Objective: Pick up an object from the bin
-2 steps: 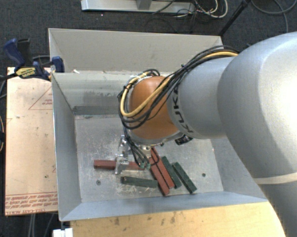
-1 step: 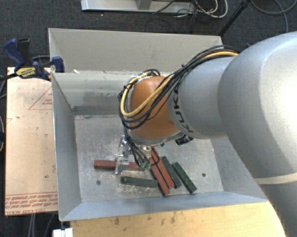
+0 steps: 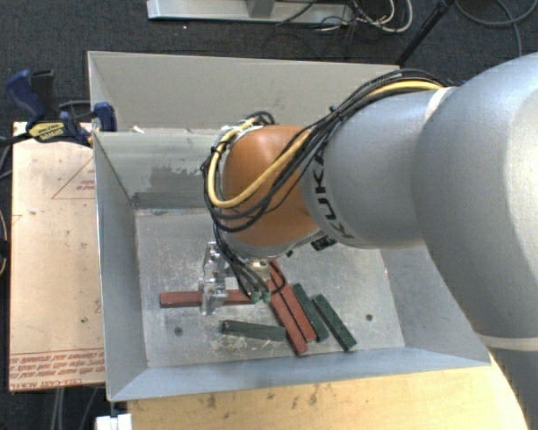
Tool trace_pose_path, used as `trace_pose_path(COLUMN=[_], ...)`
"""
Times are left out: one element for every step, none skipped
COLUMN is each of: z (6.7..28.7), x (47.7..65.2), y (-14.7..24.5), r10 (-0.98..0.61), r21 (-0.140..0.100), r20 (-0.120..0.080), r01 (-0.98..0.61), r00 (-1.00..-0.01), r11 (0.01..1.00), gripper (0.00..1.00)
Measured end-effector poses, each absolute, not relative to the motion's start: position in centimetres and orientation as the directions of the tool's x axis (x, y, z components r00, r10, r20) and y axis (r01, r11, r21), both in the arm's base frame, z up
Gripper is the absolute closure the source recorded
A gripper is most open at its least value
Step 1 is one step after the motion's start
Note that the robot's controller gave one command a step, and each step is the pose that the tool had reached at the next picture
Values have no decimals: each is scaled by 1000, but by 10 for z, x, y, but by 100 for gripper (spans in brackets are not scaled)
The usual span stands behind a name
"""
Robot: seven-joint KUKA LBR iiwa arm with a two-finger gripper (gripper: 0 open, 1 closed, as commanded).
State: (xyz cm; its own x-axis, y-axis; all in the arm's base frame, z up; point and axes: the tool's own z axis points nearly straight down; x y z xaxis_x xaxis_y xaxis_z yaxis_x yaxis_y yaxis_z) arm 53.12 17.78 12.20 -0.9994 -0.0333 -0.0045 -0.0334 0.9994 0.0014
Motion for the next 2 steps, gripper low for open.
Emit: trace_pose_path(z=[127, 149], x=[530, 522], y=[185, 175], r10=[-87, -58], r21=[3, 1], r20=[-2, 2], r01=[-87, -58], r00=[-996, -998], r11=[996, 998], gripper=[100, 100])
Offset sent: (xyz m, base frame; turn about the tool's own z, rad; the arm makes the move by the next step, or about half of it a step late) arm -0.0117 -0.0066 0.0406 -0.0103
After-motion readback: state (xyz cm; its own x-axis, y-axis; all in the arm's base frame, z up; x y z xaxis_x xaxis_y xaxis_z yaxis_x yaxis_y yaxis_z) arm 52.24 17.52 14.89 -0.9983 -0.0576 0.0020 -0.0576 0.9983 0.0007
